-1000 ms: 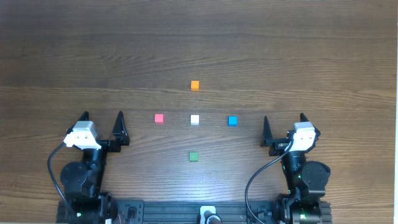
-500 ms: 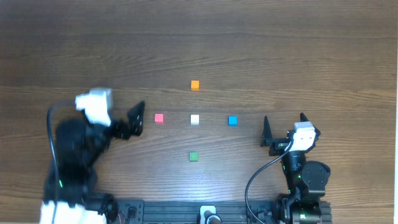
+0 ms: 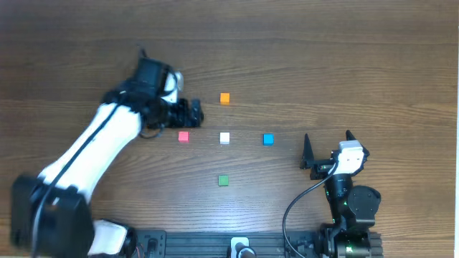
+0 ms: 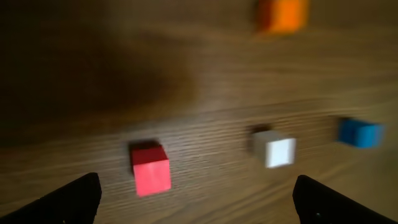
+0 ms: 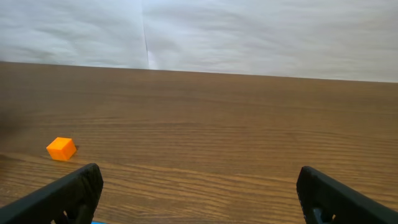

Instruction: Stack Cubes

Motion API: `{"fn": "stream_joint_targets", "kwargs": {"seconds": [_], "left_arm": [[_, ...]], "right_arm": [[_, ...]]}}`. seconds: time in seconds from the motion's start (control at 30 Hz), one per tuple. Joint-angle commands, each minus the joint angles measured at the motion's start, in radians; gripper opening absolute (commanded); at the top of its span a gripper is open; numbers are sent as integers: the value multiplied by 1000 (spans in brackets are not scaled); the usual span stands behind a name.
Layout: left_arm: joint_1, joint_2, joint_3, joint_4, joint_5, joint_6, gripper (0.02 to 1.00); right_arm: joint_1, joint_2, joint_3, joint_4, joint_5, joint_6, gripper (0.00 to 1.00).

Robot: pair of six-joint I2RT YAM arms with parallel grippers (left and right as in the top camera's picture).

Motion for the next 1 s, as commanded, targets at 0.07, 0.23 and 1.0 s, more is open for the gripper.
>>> {"fn": "stream_joint_targets", "kwargs": {"seconds": [0.07,0.23,1.0], "left_arm": [[-58,117,9,16,-82,-102,998],[-66,166,9,12,-118,-126,998],[-93,198,3,-43,-229,-129,833]], "right_arm": [[-1,-10,-8,1,-15,0,991],[-1,-10,-8,2,-15,0,993],[-1,-10,-8,1,-15,0,991]]}}
